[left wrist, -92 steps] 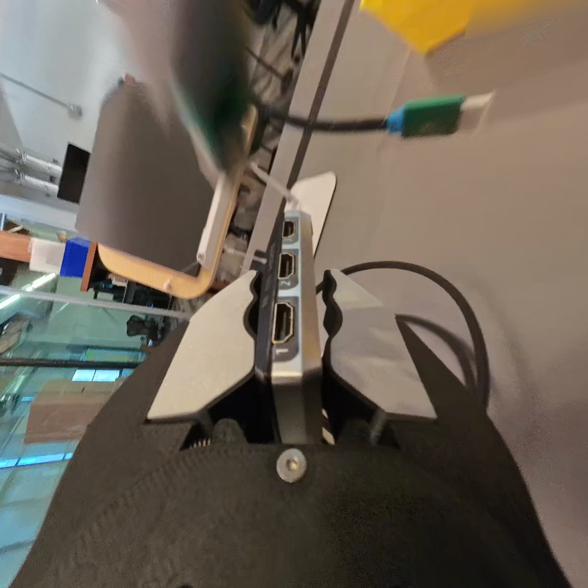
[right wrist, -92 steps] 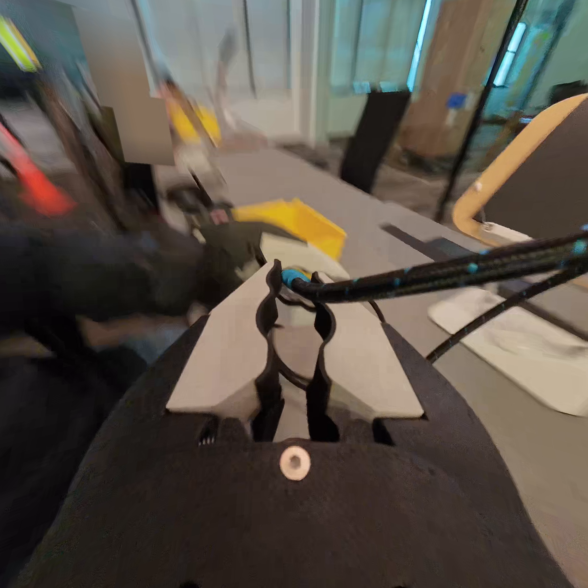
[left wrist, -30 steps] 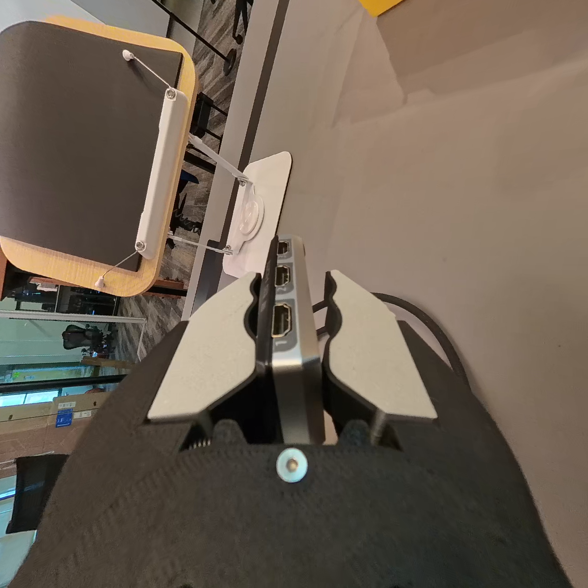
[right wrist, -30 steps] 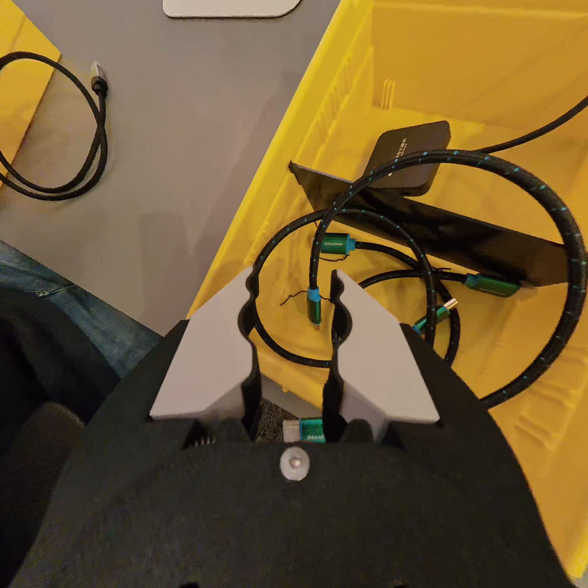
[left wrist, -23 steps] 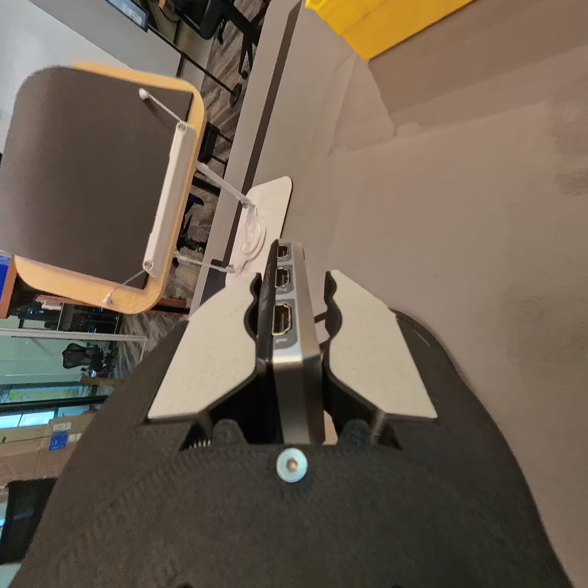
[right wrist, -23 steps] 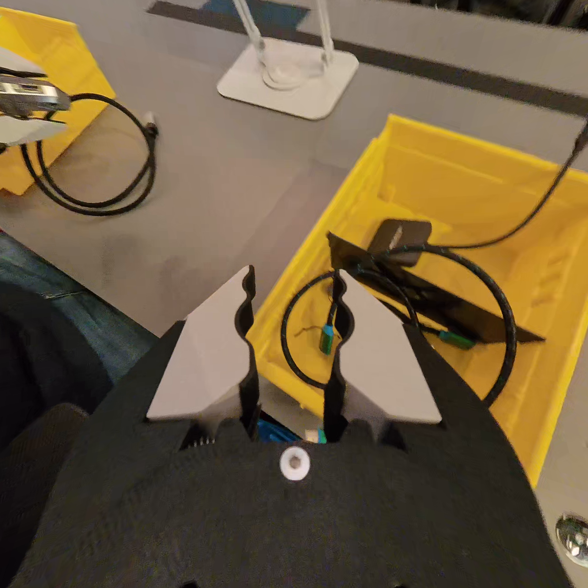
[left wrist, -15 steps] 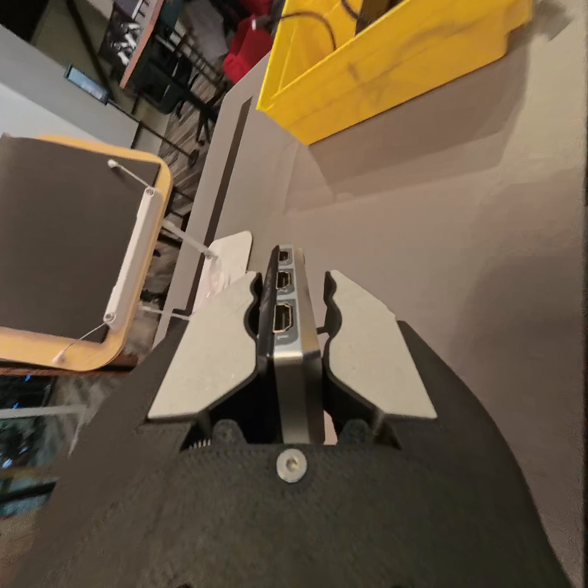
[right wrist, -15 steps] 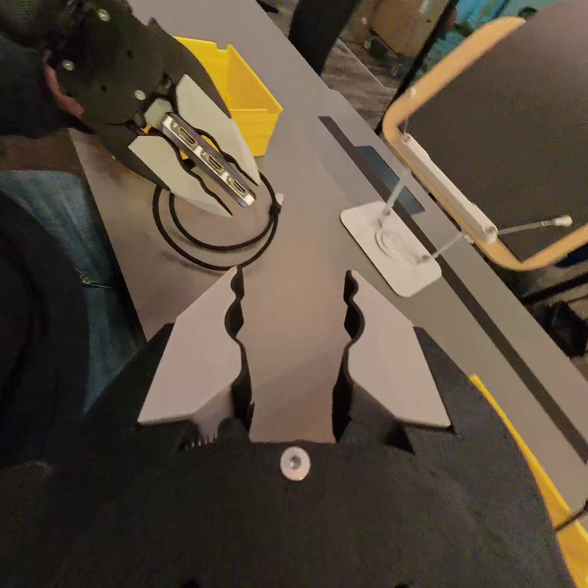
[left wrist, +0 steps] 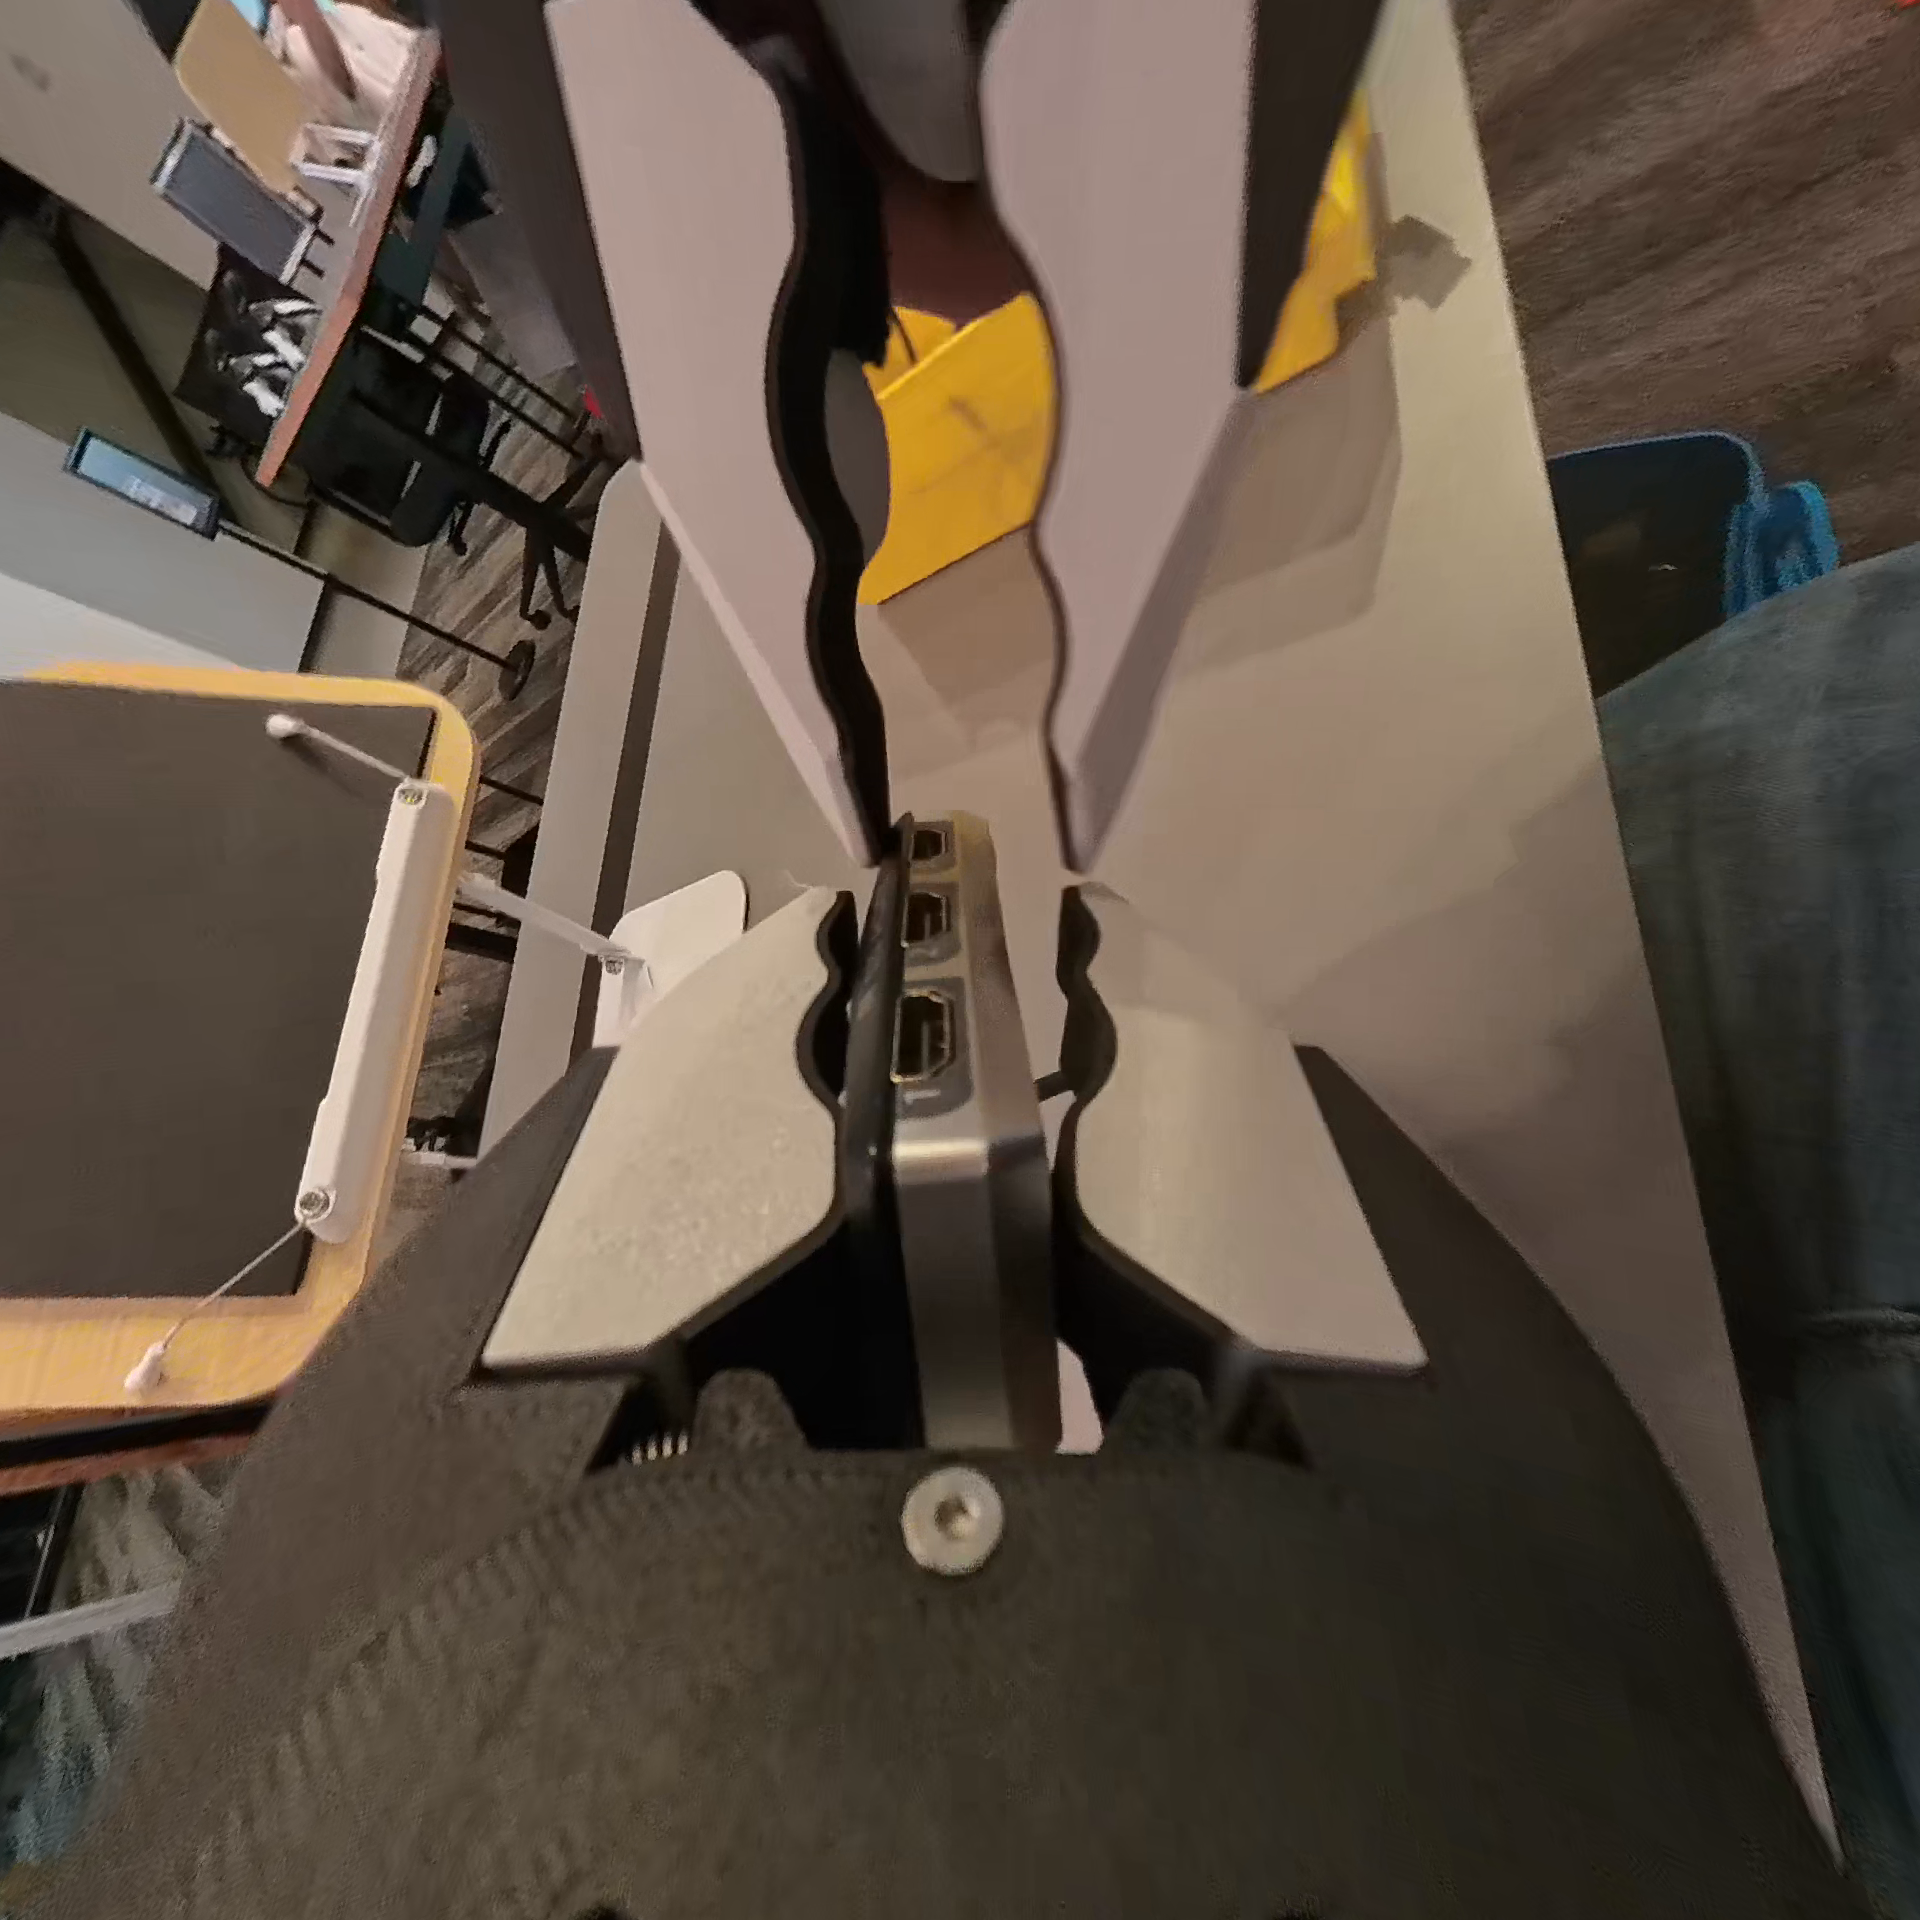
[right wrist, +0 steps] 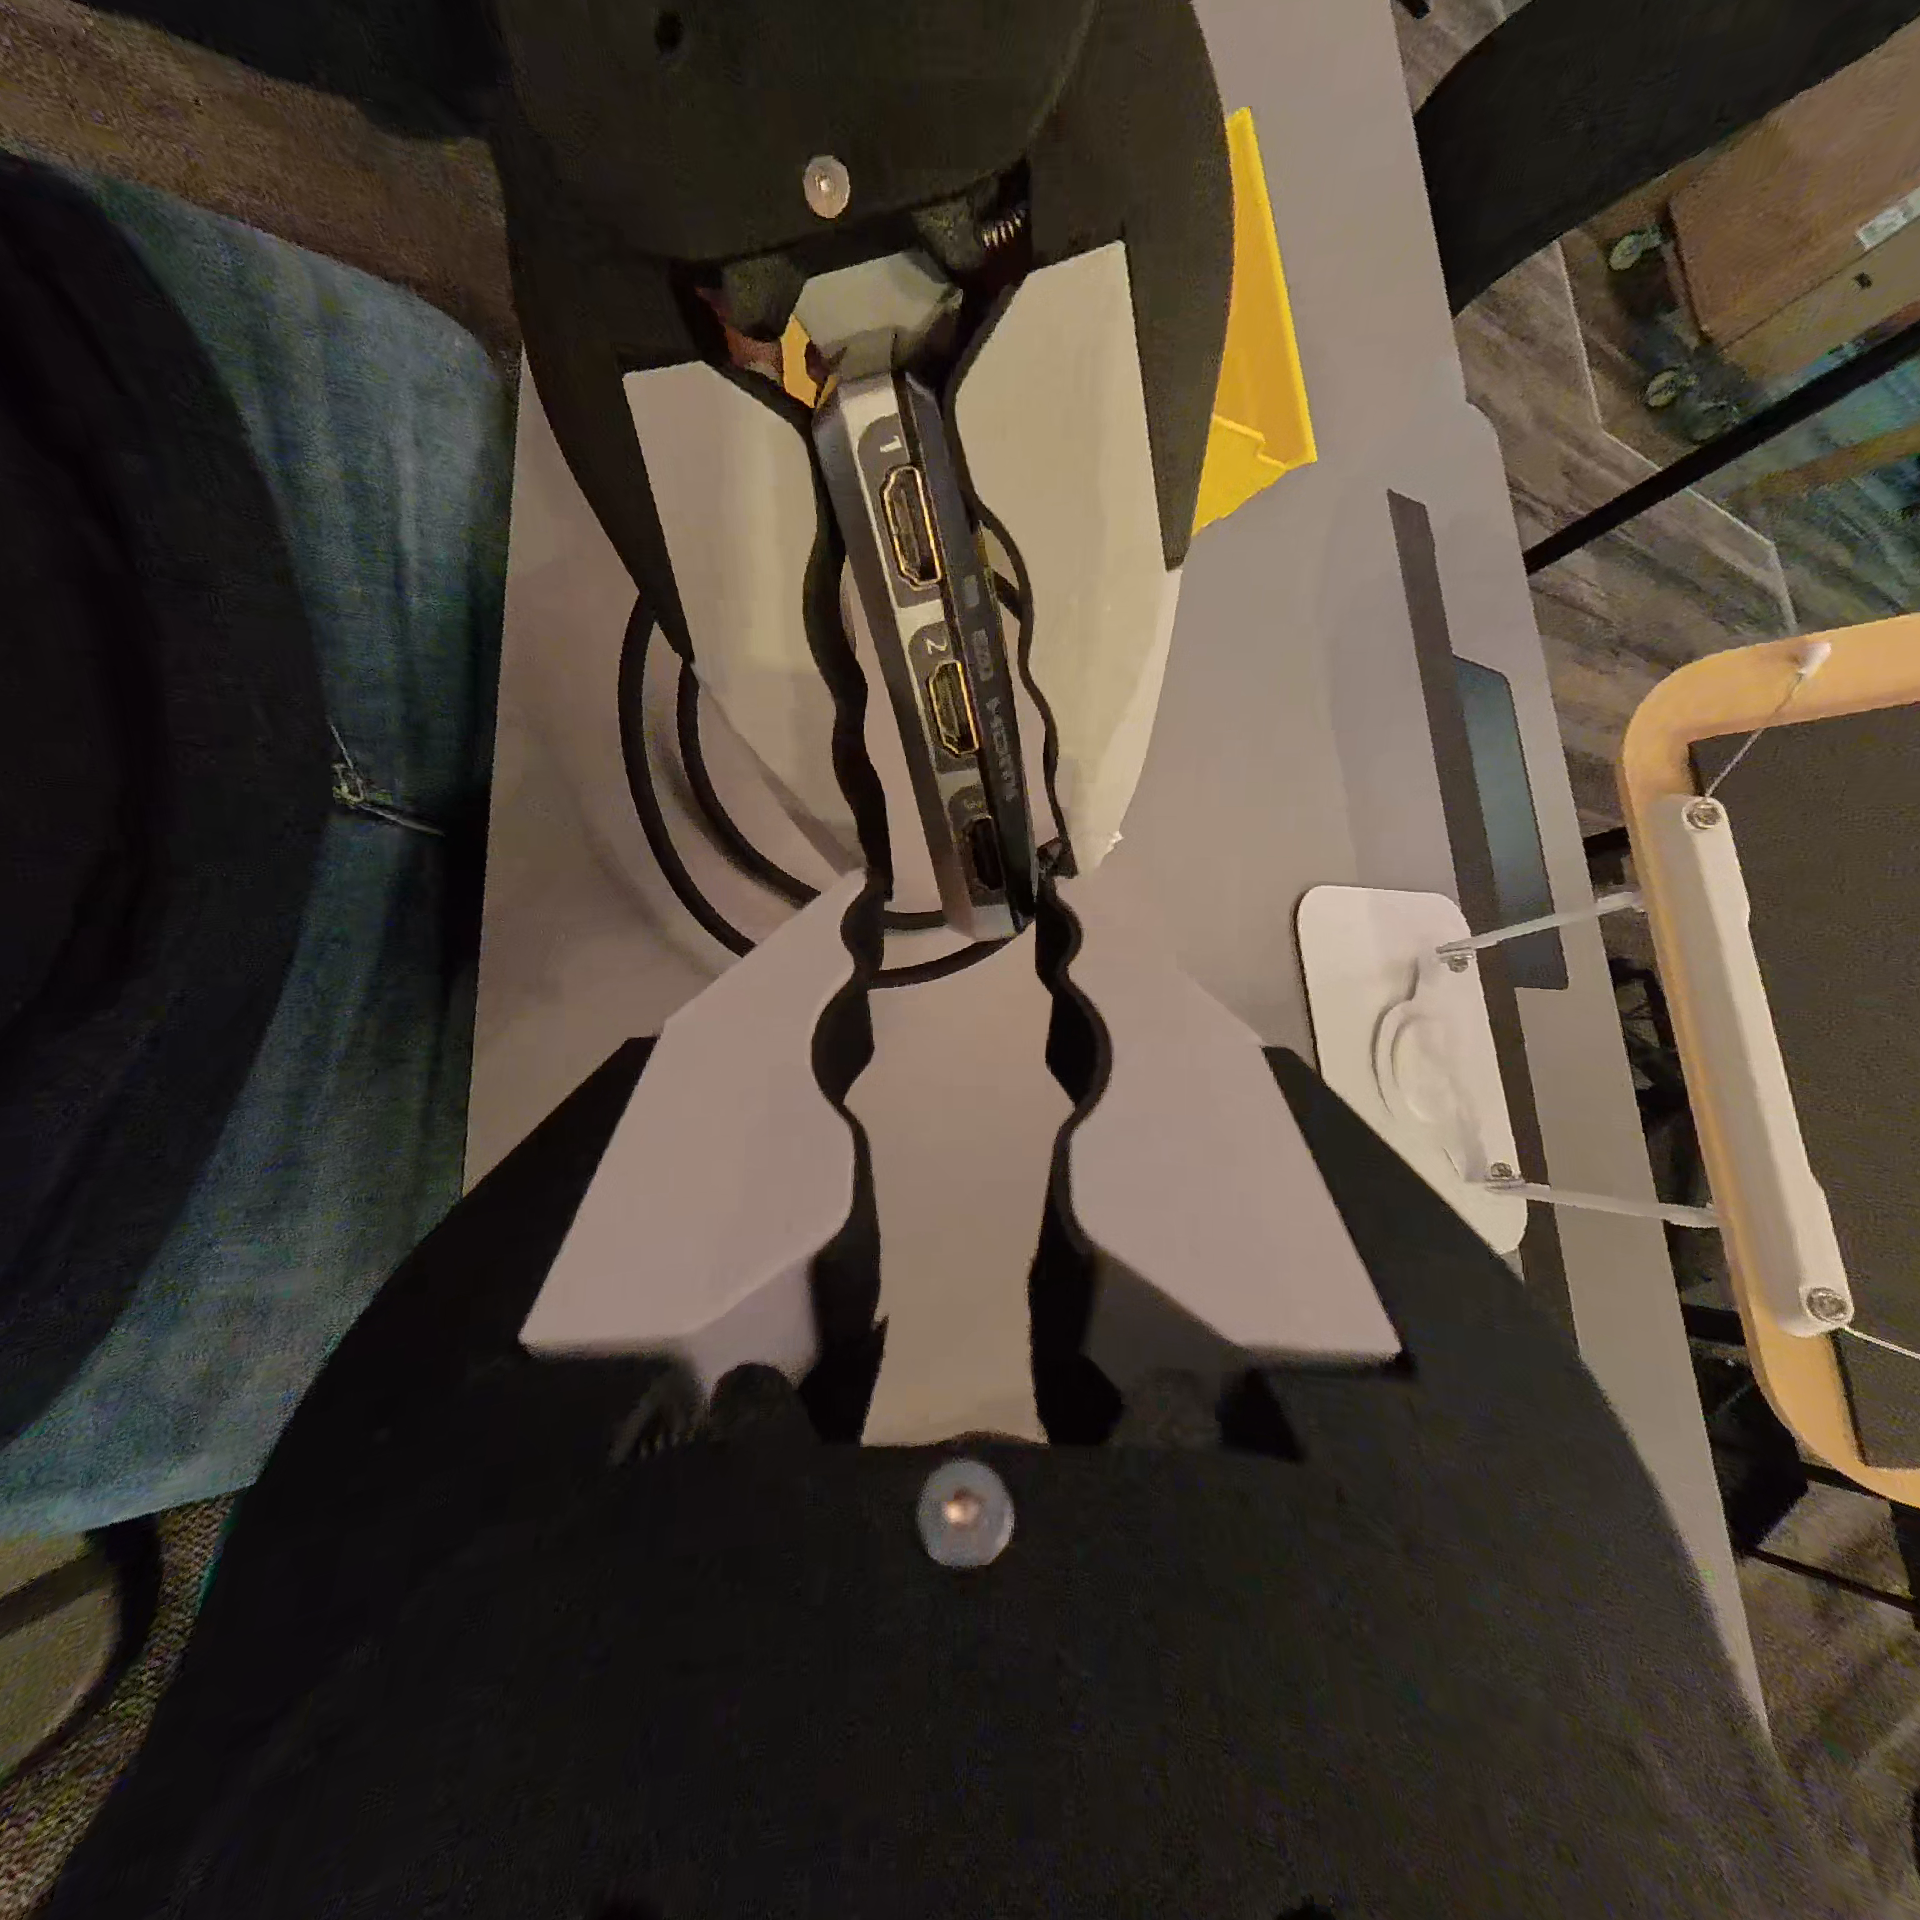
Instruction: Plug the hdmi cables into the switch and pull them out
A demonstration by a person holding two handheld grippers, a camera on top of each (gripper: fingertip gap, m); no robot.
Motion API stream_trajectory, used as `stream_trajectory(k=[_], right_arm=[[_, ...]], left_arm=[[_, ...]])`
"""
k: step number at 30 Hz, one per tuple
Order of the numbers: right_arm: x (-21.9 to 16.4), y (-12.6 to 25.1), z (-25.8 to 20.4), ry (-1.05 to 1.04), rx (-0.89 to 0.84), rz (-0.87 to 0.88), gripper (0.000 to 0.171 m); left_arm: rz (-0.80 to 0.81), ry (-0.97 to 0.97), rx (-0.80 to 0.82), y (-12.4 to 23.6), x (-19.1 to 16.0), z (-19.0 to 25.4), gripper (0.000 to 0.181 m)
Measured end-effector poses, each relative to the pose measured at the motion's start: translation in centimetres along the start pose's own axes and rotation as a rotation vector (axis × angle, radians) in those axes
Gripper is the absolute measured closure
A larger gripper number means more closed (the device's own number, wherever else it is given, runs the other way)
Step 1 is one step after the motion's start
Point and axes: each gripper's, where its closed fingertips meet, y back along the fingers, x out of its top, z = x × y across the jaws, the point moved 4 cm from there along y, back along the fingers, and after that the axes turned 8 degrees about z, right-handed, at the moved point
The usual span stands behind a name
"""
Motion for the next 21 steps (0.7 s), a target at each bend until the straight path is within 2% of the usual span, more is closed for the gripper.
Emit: stream_trajectory(k=[4,9,13,16,21], right_arm=[[0.0,0.1,-0.2,0.034,0.029,0.014,0.154],[-0.4,-0.5,-0.6,0.094,0.002,-0.026,0.155],[-0.3,0.0,-0.2,0.066,-0.038,-0.015,0.156],[-1.1,0.6,0.9,0.048,-0.099,-0.073,0.155],[-1.9,2.4,3.3,-0.018,-0.202,-0.091,0.156]], left_arm=[[0.001,-0.033,-0.036,0.0,0.8,0.7,0.144],[-0.01,-0.027,-0.041,-0.2,0.6,0.9,0.145],[-0.013,-0.011,0.006,-0.2,0.6,0.1,0.144],[-0.13,-0.02,0.086,-0.2,-0.6,-1.2,0.119],[-0.134,0.002,0.225,0.6,-0.5,-3.2,0.112]])
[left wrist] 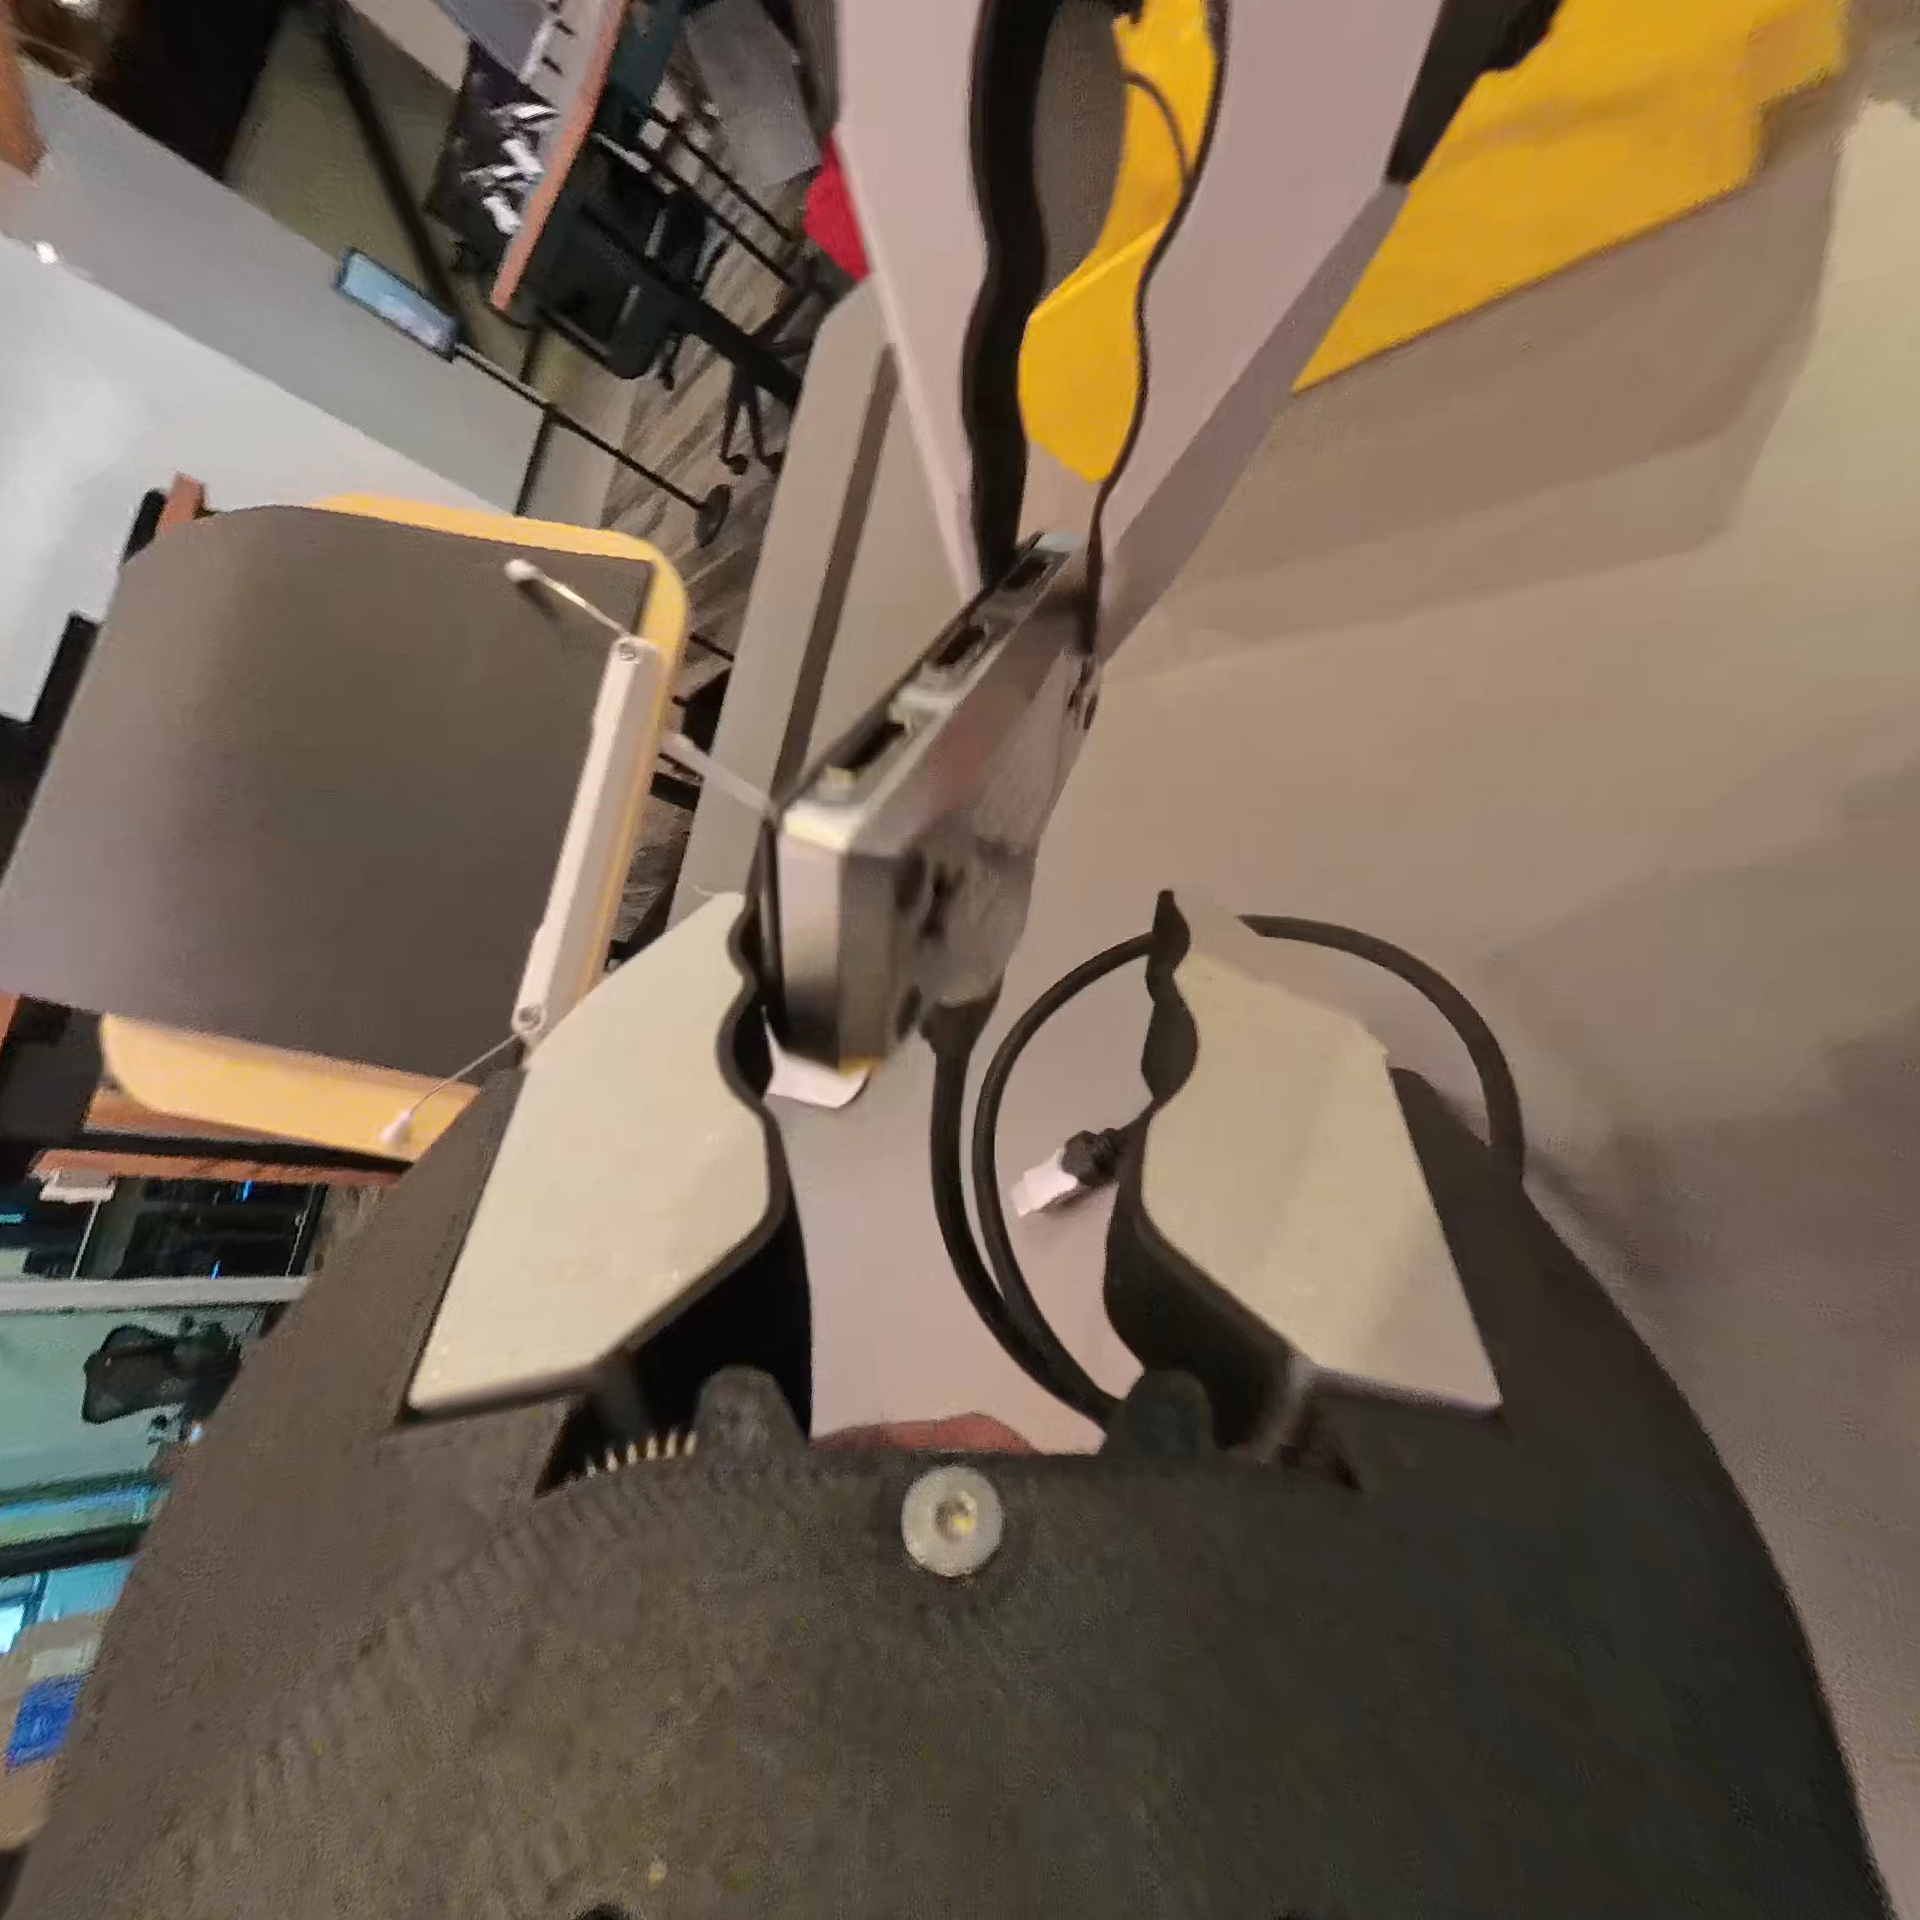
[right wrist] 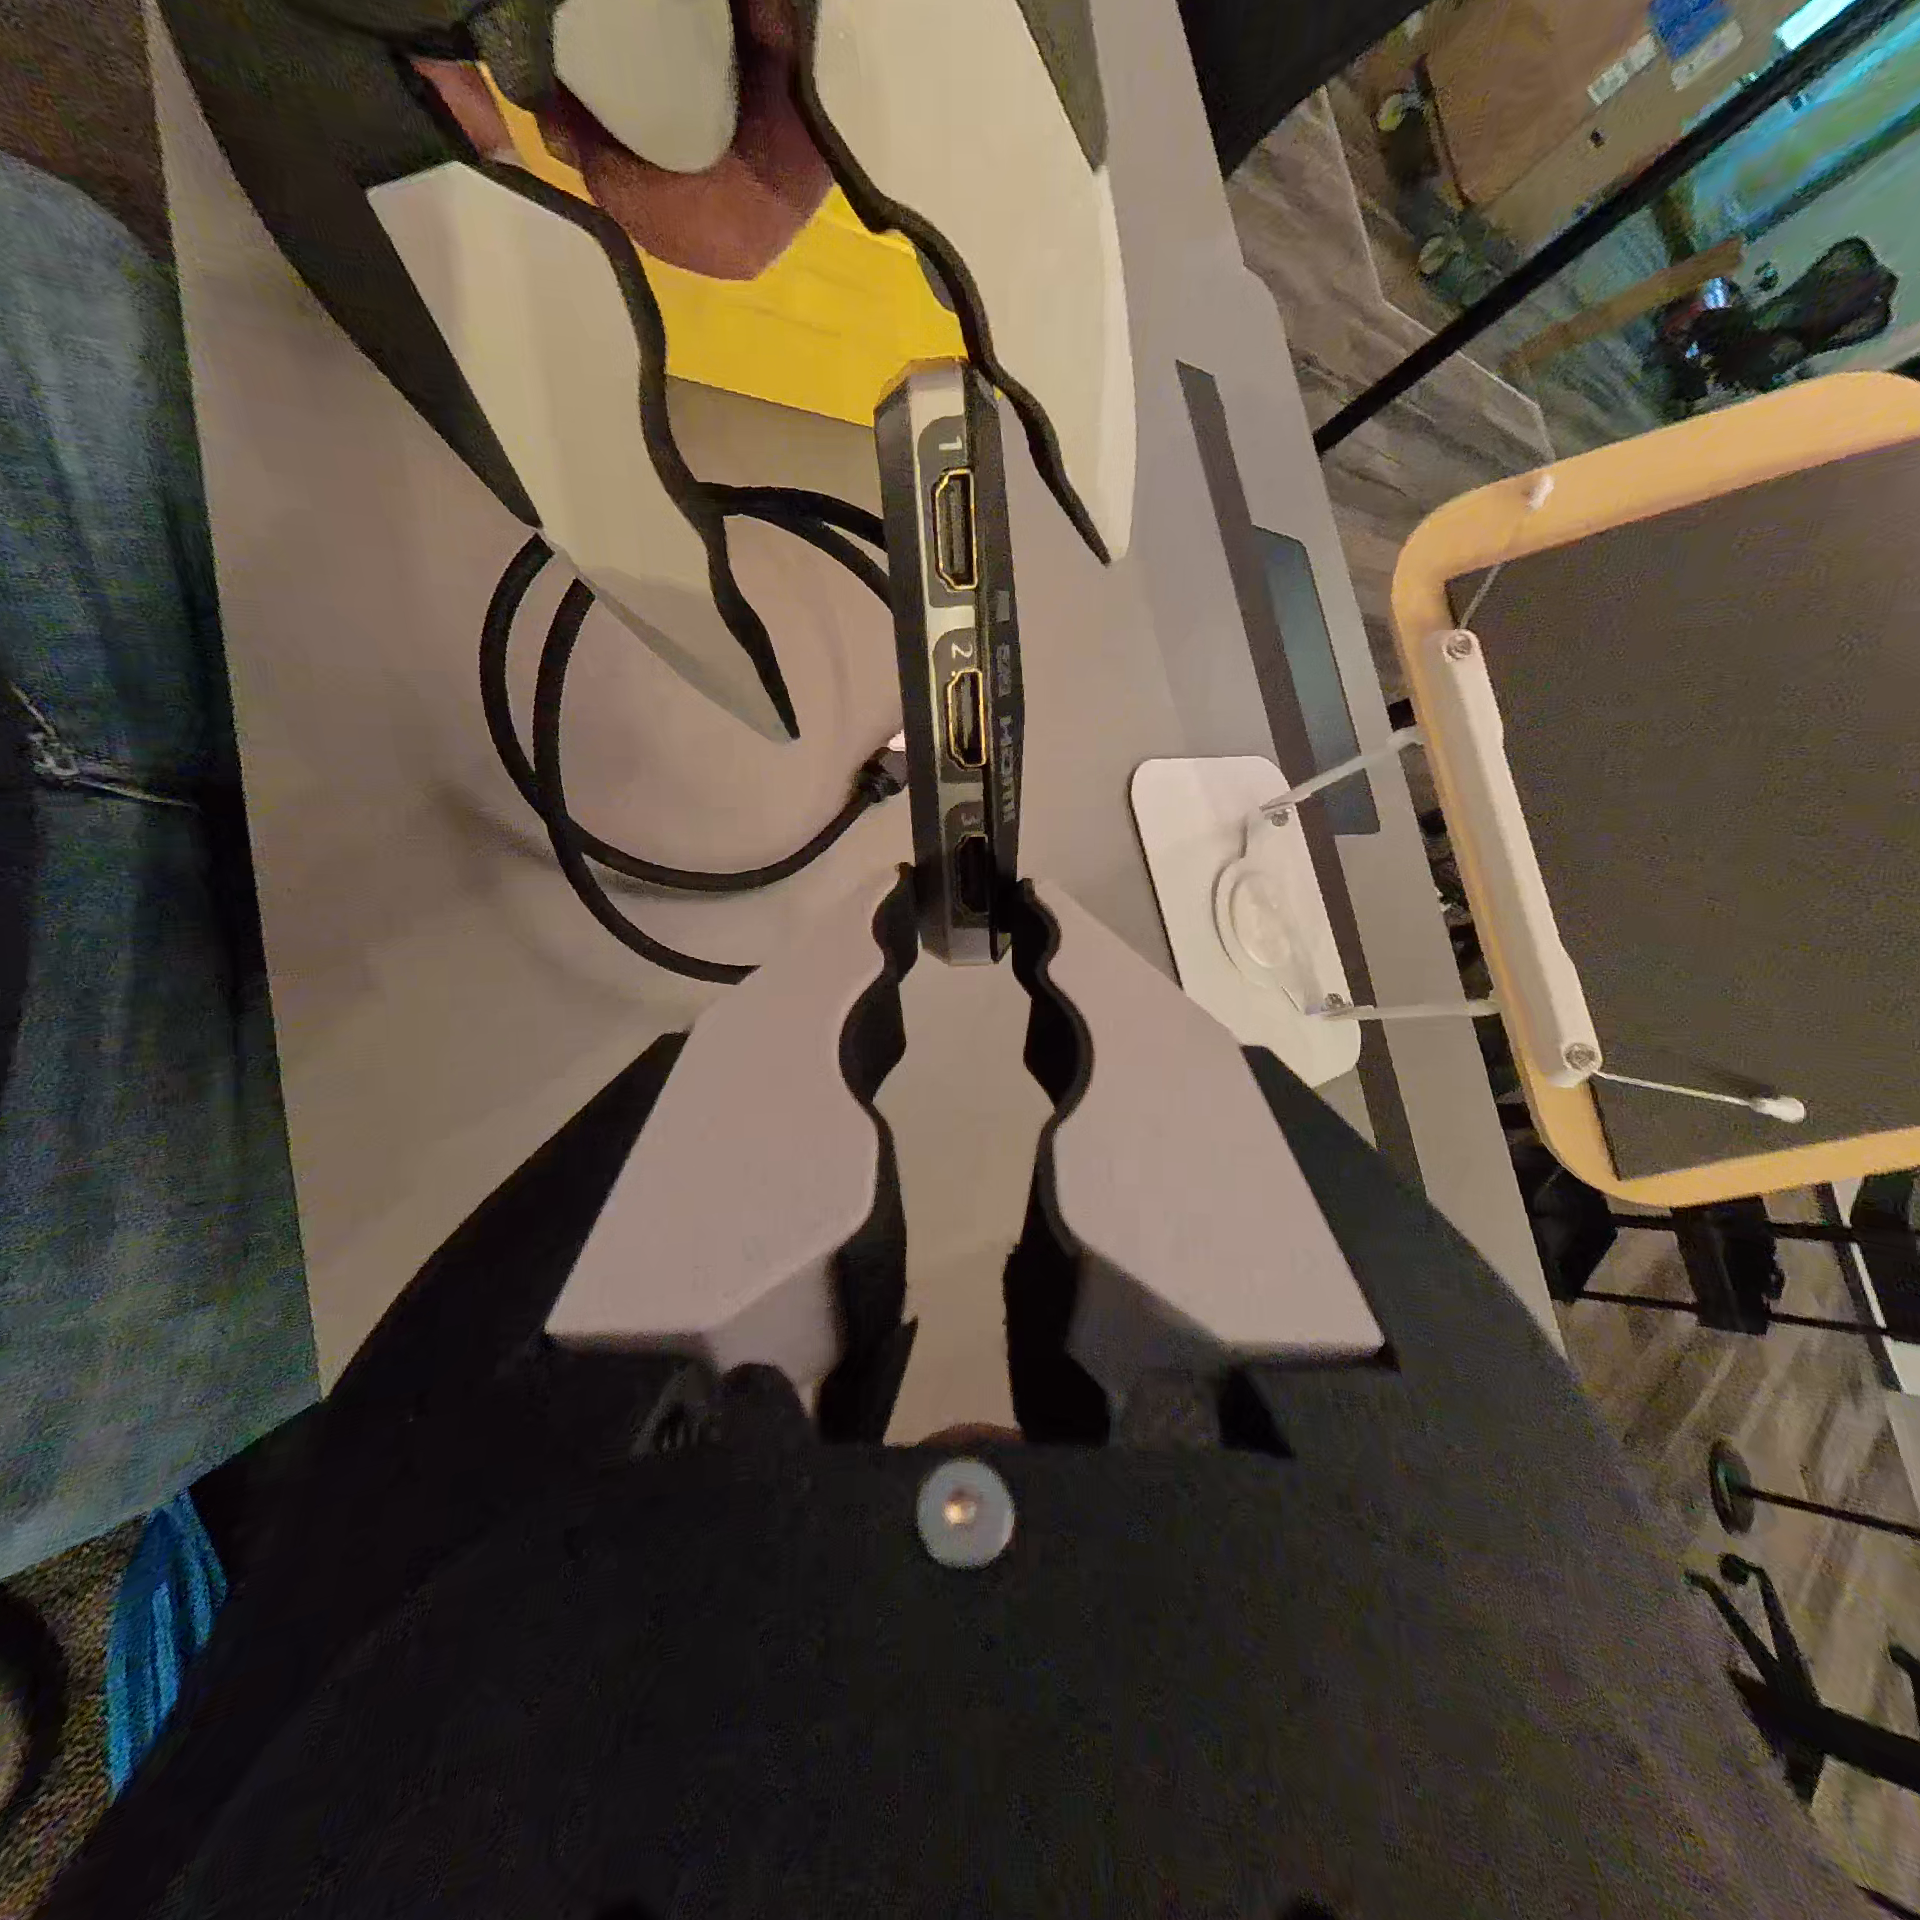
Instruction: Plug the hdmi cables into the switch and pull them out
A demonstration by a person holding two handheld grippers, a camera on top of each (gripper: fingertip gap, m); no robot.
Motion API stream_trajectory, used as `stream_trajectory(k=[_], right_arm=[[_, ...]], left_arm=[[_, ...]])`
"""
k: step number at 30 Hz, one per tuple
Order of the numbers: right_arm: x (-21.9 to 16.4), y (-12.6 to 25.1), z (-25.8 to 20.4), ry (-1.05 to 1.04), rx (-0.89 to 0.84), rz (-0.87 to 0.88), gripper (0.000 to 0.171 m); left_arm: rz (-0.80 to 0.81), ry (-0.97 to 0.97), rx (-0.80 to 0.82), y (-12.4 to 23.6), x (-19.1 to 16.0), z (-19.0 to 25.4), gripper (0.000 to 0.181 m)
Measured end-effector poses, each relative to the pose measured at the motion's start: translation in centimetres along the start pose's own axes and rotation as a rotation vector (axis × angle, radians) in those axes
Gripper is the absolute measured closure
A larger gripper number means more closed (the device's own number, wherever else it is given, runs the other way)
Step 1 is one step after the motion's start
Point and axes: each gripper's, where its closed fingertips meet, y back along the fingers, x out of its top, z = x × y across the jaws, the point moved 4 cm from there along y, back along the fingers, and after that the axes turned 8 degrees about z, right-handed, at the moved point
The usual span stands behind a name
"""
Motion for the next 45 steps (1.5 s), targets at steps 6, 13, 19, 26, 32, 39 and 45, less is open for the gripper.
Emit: stream_trajectory(k=[6,13,19,26,32,39,45], right_arm=[[-0.9,3.1,4.4,-0.071,-0.184,-0.015,0.156],[-1.5,10.1,11.6,-0.148,-0.454,-0.019,0.155],[-1.7,16.1,16.7,-0.153,-0.652,-0.041,0.156],[-1.8,22.4,20.8,-0.193,-0.82,-0.042,0.156],[-2.2,25.5,24.1,-0.214,-0.885,-0.055,0.156],[-1.6,27.7,27.8,-0.237,-0.903,-0.026,0.156],[0.1,31.1,30.7,-0.241,-0.989,0.031,0.156]], left_arm=[[0.015,0.042,0.127,0.9,0.3,-2.4,0.106],[-0.013,0.041,0.165,1.3,0.0,-3.3,0.108],[-0.036,0.029,0.17,1.1,-0.4,-3.2,0.109],[-0.055,0.037,0.159,0.7,-0.9,-3.0,0.109],[-0.069,0.039,0.149,0.3,-1.2,-2.7,0.109],[-0.078,0.042,0.142,0.1,-1.6,-2.5,0.109],[-0.094,0.04,0.127,-0.2,-2.1,-2.2,0.112]])
